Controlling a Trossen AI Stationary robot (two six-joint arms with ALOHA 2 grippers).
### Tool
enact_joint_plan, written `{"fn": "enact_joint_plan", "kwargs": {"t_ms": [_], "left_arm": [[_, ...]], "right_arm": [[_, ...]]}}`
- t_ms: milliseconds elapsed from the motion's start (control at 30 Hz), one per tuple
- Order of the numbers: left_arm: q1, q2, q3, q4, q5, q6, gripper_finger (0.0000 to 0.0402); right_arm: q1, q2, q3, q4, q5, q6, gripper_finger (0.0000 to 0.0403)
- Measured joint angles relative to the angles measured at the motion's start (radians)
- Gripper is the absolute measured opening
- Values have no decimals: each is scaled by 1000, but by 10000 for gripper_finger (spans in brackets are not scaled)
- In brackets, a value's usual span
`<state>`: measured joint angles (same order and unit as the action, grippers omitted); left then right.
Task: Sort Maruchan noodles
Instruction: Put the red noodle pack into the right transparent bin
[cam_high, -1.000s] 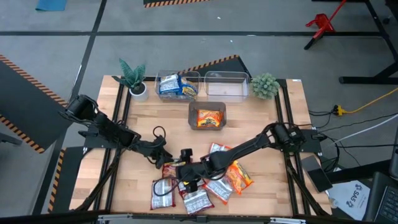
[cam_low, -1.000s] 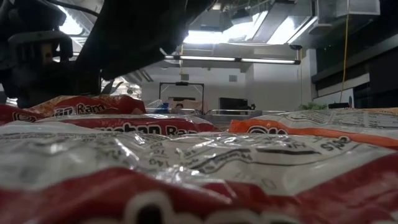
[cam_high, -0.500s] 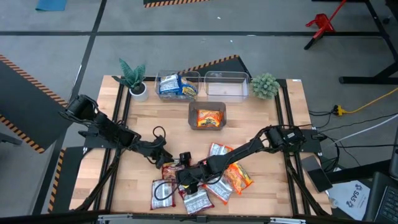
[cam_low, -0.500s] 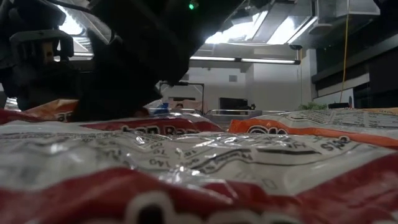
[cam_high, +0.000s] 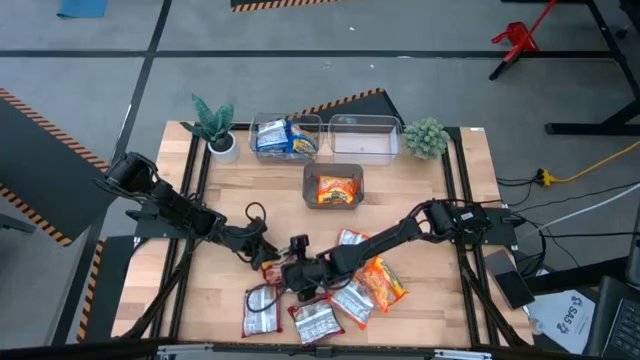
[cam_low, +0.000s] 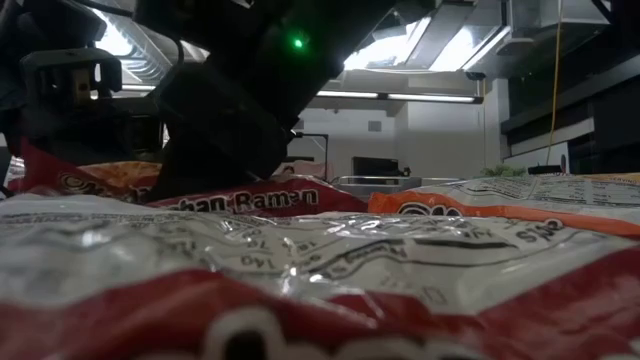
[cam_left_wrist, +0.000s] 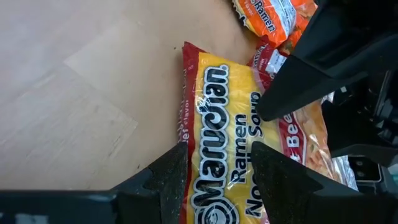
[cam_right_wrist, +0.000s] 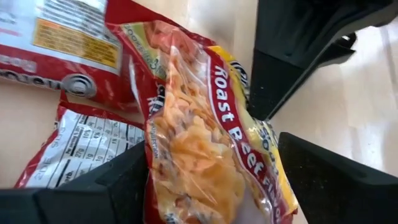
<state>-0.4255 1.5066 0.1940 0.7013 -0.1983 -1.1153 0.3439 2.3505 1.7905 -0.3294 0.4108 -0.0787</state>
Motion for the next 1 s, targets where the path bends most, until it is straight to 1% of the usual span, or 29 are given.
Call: {"fn": "enact_joint_plan", "kwargs": {"t_ms": [133, 300, 400, 467, 600, 733, 833, 1000], "left_arm": [[0, 1, -1, 12, -1, -6, 172], [1, -5, -6, 69, -1, -11, 172], [19, -32, -7, 76, 11, -31, 172], [37, -61, -7, 66, 30, -31, 172], [82, -123, -6, 66, 106, -28, 172], [133, -196, -6, 57, 168, -37, 172], [173, -259, -5, 39, 185, -37, 172], [251, -384, -2, -74, 199, -20, 172]], "right_arm": [[-7, 0, 0, -12, -17, -2, 273], [-7, 0, 0, -24, 2, -14, 198], [-7, 0, 32, -80, 7, -16, 159], [-11, 2, 66, -129, 6, -7, 144], [-14, 9, 146, -238, 36, 0, 135], [-18, 8, 237, -350, 37, 9, 132], [-22, 6, 303, -444, 42, 22, 131], [-33, 4, 359, -578, 28, 38, 130]]}}
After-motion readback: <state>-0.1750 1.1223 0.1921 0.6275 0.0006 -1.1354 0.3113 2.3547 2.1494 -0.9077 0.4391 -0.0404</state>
